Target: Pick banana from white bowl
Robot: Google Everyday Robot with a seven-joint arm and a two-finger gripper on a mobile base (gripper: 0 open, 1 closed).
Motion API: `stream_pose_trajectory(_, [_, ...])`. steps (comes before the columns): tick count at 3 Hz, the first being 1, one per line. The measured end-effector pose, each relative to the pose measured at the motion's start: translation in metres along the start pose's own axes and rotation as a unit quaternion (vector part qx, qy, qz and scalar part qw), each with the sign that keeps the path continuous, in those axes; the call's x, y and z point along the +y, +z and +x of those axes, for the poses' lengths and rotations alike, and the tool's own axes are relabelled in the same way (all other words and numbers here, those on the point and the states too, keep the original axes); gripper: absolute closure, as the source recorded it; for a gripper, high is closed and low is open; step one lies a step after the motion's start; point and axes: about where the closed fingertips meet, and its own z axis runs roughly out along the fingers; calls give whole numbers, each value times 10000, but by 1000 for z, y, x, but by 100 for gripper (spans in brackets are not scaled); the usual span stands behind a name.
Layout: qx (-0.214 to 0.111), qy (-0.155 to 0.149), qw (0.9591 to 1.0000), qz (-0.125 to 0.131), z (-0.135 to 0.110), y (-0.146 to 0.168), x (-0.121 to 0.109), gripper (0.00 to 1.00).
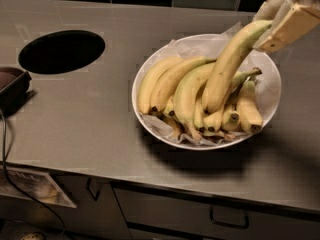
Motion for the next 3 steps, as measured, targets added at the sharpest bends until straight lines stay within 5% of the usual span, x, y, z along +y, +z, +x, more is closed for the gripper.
stream_pose_trajectory(3, [-228, -91, 9992, 312, -7, -34, 10, 100])
